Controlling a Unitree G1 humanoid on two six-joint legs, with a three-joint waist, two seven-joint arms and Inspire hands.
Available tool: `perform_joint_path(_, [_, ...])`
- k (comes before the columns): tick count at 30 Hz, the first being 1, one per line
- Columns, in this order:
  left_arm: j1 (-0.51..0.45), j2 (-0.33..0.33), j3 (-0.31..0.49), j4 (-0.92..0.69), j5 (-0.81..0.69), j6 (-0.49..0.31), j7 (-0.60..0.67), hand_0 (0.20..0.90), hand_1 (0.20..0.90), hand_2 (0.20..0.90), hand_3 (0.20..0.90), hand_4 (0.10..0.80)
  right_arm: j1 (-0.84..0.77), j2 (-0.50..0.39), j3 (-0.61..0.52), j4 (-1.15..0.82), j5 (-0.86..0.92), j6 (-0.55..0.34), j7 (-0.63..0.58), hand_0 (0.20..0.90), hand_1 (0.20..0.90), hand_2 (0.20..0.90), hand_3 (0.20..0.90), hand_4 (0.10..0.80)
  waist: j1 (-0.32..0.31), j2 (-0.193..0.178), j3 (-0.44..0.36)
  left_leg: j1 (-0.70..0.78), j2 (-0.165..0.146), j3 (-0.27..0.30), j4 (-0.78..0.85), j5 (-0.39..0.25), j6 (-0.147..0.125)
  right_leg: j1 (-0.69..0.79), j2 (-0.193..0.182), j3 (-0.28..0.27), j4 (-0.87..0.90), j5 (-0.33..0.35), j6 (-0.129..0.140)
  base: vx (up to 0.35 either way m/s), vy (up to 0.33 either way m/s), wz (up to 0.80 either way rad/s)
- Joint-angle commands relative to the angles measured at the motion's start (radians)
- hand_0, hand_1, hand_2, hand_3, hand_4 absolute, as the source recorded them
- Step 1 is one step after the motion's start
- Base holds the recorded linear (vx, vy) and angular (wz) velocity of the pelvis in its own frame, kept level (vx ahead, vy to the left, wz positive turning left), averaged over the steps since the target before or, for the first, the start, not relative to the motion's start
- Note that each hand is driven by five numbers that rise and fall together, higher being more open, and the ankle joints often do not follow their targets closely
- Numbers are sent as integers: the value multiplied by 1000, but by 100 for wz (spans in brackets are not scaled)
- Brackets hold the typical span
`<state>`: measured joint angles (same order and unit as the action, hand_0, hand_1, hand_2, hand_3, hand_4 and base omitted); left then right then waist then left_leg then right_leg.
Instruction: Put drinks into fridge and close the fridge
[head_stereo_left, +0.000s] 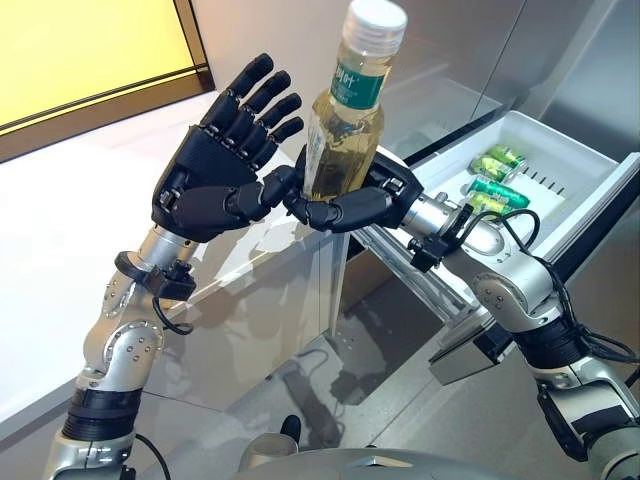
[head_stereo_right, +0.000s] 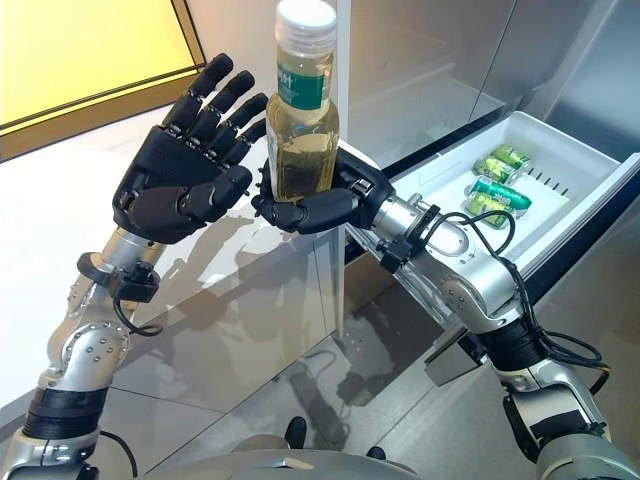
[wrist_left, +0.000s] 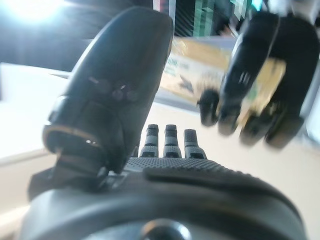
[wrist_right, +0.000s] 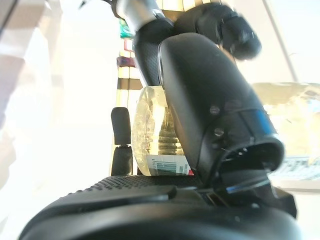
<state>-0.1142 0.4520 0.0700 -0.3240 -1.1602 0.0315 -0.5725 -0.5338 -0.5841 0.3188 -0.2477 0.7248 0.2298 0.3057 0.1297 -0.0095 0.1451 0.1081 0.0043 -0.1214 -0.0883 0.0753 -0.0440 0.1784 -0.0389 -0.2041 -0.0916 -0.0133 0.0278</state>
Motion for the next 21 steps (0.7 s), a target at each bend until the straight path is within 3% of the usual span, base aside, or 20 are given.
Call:
perform_joint_path(1, [-1, -8, -53, -56, -118, 23, -102, 900, 900, 900, 900, 800, -78, 30, -133, -166, 49, -178, -30, 300, 300, 300, 200, 100, -25, -32, -123, 23, -73, 29, 1, -79, 69, -37, -1, 48, 12, 53, 21, 0, 0, 0])
perform_joint_path(10, [102, -77, -85, 7, -229, 139, -226, 900, 900, 900, 900, 800, -36, -19, -211, -189, 92, -190, -26, 300, 300, 300, 200, 100, -34, -35, -117, 25, -74, 38, 1, -83, 69, -40, 0, 57, 9, 58, 19, 0, 0, 0])
perform_joint_path(15, [161, -126, -111, 41, -363, 289, -369, 900, 900, 900, 900, 800, -3, -50, -273, -202, 89, -207, -51, 300, 300, 300, 200, 100, -39, -38, -111, 21, -72, 47, 1, -84, 69, -47, 2, 67, 9, 62, 17, 0, 0, 0])
perform_joint_path(21, [202, -142, -167, 74, -511, 393, -436, 900, 900, 900, 900, 800, 22, -82, -321, -192, 106, -229, -68, 300, 300, 300, 200, 100, -50, -41, -101, 21, -73, 57, 1, -89, 71, -53, 3, 75, 12, 66, 16, -6, 12, -3])
